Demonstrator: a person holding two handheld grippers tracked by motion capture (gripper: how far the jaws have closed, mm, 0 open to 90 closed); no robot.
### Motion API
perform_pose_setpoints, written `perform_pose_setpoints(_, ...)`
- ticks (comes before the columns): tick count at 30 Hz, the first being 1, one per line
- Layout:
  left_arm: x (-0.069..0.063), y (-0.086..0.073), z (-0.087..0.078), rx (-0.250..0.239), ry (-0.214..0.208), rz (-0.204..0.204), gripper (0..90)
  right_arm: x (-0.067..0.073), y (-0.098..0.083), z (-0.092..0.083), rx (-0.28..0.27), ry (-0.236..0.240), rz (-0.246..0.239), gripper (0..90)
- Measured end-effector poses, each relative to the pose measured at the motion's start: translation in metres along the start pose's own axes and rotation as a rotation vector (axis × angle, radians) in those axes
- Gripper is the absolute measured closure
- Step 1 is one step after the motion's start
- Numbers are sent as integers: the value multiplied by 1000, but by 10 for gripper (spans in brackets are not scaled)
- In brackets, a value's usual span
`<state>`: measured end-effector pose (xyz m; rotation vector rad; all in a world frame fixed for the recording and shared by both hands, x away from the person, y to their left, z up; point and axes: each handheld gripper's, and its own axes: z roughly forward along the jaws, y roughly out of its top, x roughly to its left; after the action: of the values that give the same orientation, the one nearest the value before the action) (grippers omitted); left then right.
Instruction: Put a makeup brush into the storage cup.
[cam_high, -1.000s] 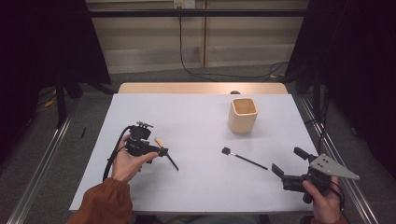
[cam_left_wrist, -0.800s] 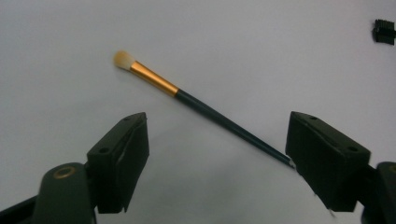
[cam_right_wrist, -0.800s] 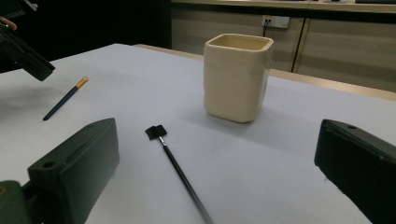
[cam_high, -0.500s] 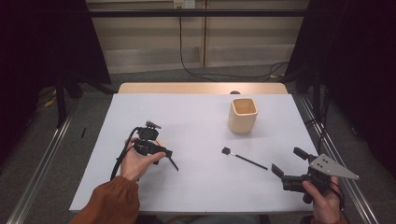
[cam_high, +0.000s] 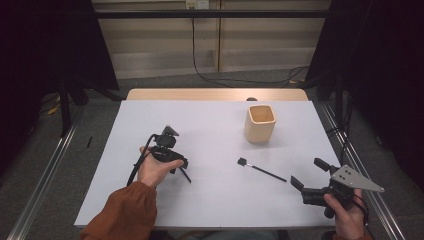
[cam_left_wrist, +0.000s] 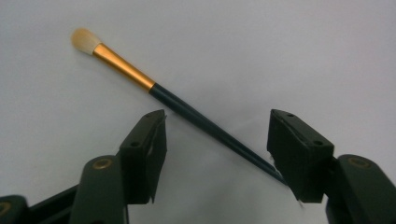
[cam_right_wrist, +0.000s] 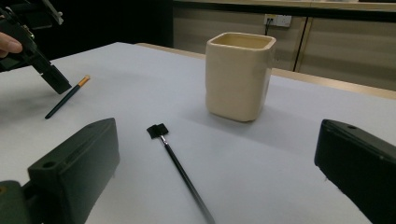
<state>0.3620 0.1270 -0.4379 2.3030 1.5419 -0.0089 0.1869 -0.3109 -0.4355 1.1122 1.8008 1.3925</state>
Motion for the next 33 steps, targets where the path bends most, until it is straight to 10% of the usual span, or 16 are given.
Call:
perform_pose_setpoints(22,-18,16,21,158,143,54,458,0,0,0,0,2,0,0)
perform_pose_setpoints(33,-7,17,17,167,140,74,694,0,-1,1,5,4,-1,0)
